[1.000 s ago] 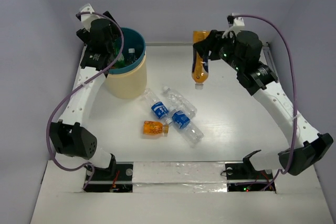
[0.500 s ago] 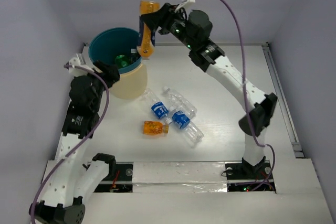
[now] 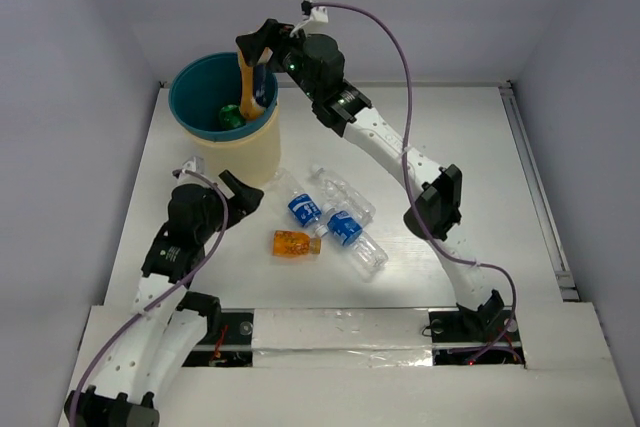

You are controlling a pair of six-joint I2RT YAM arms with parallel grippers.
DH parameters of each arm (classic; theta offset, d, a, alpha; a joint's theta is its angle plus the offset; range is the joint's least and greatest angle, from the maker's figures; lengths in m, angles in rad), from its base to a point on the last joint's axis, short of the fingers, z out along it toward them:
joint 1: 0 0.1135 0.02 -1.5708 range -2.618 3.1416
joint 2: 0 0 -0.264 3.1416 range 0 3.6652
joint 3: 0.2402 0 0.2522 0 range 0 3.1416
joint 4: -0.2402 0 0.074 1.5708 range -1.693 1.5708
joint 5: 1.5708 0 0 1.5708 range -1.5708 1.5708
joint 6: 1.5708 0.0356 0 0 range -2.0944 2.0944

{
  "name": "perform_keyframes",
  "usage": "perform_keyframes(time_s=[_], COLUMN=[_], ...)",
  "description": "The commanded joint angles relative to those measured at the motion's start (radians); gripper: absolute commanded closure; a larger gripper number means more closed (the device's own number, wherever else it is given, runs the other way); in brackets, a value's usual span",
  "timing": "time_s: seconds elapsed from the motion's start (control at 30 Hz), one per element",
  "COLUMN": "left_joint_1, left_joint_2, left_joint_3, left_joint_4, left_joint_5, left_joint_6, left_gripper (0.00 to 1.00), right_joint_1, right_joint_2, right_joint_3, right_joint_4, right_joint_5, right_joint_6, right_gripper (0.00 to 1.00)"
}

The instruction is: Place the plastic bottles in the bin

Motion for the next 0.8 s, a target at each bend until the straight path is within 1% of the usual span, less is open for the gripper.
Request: perform_keyframes(time_s=[0.0,0.03,0.1,0.17,0.2,0.23,0.27,0.3,0.33,0.37,0.4,0.43,0.47,0.5,0.53,0.57,0.6,0.67,0.7,0.73,0.77], left_joint_1=[-0.032,-0.043,-0.082,-0.121,-0.135,-0.147,-0.171,-0.181,-0.19,-0.19,-0.202,-0.216,-0.216,-0.228,-0.237,-0.247,-0.247,-0.256,-0.256,-0.256,-0.256], left_joint_2=[0.024,0.034,0.07,0.1,0.132,0.148,0.178,0.192,0.209,0.226,0.264,0.287,0.309,0.352,0.373,0.392,0.428,0.459,0.488,0.505,0.521], left_joint_3=[-0.001,-0.001,0.003,0.008,0.016,0.02,0.029,0.03,0.037,0.037,0.037,0.037,0.037,0.037,0.037,0.039,0.045,0.059,0.065,0.074,0.077], left_joint_4=[0.078,0.087,0.113,0.127,0.142,0.149,0.161,0.167,0.176,0.198,0.21,0.222,0.233,0.257,0.27,0.291,0.299,0.322,0.331,0.339,0.365], left_joint_5=[0.053,0.048,0.038,0.022,0.006,-0.01,-0.045,-0.059,-0.074,-0.085,-0.091,-0.093,-0.097,-0.102,-0.108,-0.113,-0.148,-0.171,-0.191,-0.2,-0.203], left_joint_6=[-0.028,-0.031,-0.043,-0.053,-0.054,-0.057,-0.056,-0.056,-0.054,-0.056,-0.06,-0.06,-0.065,-0.068,-0.072,-0.076,-0.079,-0.082,-0.086,-0.089,-0.092], left_gripper=[0.22,0.21,0.19,0.19,0.18,0.18,0.18,0.18,0.18,0.18,0.17,0.17,0.16,0.15,0.14,0.13,0.11,0.08,0.05,0.05,0.04], right_joint_1=[0.033,0.033,0.033,0.033,0.033,0.033,0.033,0.033,0.033,0.033,0.033,0.033,0.033,0.033,0.033,0.033,0.033,0.033,0.033,0.033,0.033], right_joint_2=[-0.041,-0.053,-0.099,-0.137,-0.162,-0.227,-0.27,-0.322,-0.378,-0.501,-0.624,-0.625,-0.73,-0.731,-0.816,-0.855,-0.924,-0.985,-1.03,-1.047,-1.058], right_joint_3=[0.048,0.045,0.021,-0.002,-0.044,-0.082,-0.207,-0.208,-0.387,-0.492,-0.692,-0.694,-0.861,-0.933,-0.996,-1.11,-1.165,-1.268,-1.349,-1.38,-1.404], right_joint_4=[0.03,0.028,0.03,0.016,0.007,0.002,0.003,0.016,0.036,0.1,0.132,0.154,0.177,0.177,0.168,0.154,0.143,0.126,0.111,0.094,0.045], right_joint_5=[0.025,0.022,0.011,0.006,0.003,0.002,-0.001,-0.009,-0.017,-0.029,-0.037,-0.044,-0.057,-0.063,-0.075,-0.095,-0.087,-0.072,-0.069,-0.063,-0.039], right_joint_6=[-0.083,-0.114,-0.142,-0.159,-0.183,-0.191,-0.208,-0.208,-0.229,-0.234,-0.243,-0.249,-0.255,-0.258,-0.265,-0.271,-0.269,-0.255,-0.251,-0.248,-0.24], right_gripper=[0.08,0.04,0.01,0.01,0.01,0.01,0.1,0.1,0.29,0.5,0.8,0.87,0.91,0.93,0.93,0.92,0.91,0.85,0.82,0.73,0.68])
